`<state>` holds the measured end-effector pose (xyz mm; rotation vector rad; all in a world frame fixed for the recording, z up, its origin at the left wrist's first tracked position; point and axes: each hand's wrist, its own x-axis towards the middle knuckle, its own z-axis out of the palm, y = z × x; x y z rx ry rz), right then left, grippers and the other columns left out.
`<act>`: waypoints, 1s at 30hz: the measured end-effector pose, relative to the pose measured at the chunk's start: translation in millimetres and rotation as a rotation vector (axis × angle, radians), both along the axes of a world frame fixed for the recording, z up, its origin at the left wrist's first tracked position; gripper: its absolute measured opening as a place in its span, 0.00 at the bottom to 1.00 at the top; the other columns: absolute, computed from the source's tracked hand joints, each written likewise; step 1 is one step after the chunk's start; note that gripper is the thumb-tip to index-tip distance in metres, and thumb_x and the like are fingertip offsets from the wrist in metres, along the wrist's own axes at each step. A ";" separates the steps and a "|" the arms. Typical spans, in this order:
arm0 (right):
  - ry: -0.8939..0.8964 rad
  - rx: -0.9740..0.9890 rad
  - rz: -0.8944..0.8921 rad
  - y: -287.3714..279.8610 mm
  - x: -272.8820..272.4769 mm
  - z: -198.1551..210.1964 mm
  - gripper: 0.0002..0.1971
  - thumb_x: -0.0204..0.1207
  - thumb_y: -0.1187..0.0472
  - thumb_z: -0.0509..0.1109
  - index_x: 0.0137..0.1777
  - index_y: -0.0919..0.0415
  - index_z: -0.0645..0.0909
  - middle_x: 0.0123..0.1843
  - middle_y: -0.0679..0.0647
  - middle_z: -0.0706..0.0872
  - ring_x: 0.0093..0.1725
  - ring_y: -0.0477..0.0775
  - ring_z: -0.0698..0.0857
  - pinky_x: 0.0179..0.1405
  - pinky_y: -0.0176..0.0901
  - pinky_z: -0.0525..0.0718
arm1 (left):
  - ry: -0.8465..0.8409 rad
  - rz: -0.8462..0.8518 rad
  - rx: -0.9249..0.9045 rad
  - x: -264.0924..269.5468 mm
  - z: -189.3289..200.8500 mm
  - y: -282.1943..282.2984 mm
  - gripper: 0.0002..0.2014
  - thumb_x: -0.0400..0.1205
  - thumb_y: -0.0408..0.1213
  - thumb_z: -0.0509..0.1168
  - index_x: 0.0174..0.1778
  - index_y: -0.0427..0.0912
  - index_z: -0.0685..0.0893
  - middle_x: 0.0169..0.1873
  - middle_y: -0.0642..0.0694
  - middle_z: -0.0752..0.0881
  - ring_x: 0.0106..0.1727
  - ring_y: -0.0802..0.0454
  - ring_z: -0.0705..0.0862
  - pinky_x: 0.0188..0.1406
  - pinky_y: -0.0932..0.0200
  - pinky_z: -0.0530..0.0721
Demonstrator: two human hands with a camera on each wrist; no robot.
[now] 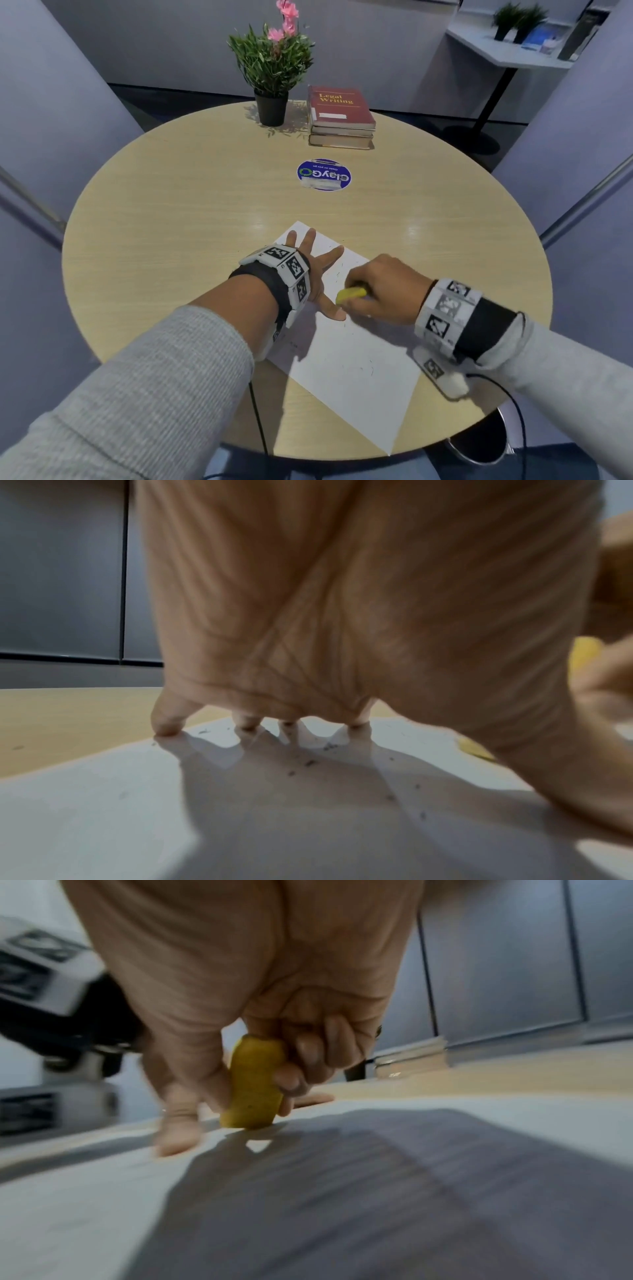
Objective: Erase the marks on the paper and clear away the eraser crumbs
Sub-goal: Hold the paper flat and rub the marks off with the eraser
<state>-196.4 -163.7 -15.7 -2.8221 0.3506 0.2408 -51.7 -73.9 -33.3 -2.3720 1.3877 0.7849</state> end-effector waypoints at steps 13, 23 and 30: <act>-0.059 -0.064 -0.141 -32.1 3.3 4.1 0.15 0.71 0.45 0.69 0.44 0.57 0.86 0.38 0.55 0.87 0.38 0.57 0.84 0.42 0.52 0.86 | 0.014 0.008 0.006 -2.8 5.8 0.9 0.64 0.58 0.78 0.68 0.78 0.70 0.30 0.81 0.46 0.26 0.81 0.31 0.30 0.73 0.19 0.50; -0.232 0.072 -0.232 -41.9 -14.7 24.9 0.10 0.73 0.52 0.72 0.42 0.60 0.86 0.34 0.54 0.87 0.32 0.49 0.80 0.33 0.40 0.75 | -0.026 -0.024 -0.031 -5.6 11.6 3.1 0.64 0.57 0.78 0.68 0.80 0.68 0.34 0.82 0.44 0.28 0.80 0.27 0.29 0.70 0.16 0.51; -0.129 0.034 -0.264 -46.7 -24.1 16.7 0.10 0.74 0.56 0.70 0.49 0.62 0.85 0.36 0.53 0.84 0.35 0.50 0.78 0.35 0.42 0.73 | 0.023 -0.018 -0.073 -20.6 14.9 -4.2 0.63 0.55 0.82 0.64 0.78 0.72 0.33 0.80 0.43 0.25 0.75 0.19 0.27 0.70 0.15 0.47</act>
